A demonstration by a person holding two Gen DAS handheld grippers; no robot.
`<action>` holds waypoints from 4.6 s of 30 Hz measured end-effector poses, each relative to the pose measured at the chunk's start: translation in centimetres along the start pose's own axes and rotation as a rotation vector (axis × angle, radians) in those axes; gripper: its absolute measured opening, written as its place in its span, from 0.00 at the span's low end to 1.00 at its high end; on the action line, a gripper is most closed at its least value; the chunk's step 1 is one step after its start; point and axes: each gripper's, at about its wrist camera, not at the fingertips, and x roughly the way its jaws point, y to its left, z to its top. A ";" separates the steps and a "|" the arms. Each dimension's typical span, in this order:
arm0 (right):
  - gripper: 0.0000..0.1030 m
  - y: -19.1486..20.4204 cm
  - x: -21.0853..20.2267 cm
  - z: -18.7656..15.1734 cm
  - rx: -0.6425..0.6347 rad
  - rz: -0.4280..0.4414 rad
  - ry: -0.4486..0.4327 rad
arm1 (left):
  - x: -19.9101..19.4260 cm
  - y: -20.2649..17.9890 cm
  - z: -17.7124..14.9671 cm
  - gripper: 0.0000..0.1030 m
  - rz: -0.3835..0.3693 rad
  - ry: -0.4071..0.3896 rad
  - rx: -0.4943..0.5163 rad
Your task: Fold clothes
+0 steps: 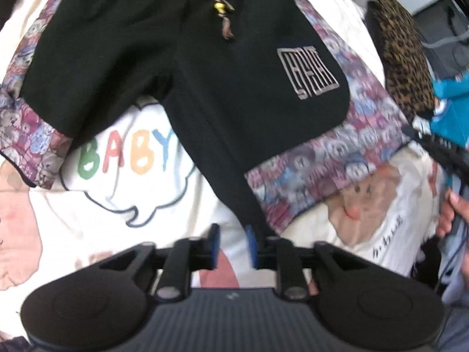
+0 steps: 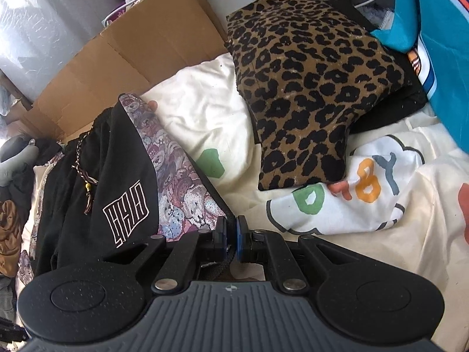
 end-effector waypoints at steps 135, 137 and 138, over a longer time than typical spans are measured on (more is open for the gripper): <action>0.77 28.6 -19.9 2.5 -0.099 0.088 0.001 | -38.5 4.6 3.5 0.93 0.032 -0.505 0.255; 0.77 28.4 -18.6 1.9 -0.110 0.075 0.019 | -37.5 5.3 4.0 0.93 0.024 -0.500 0.245; 0.77 28.3 -18.0 1.6 -0.119 0.072 0.026 | -36.9 5.7 4.3 0.93 0.024 -0.498 0.238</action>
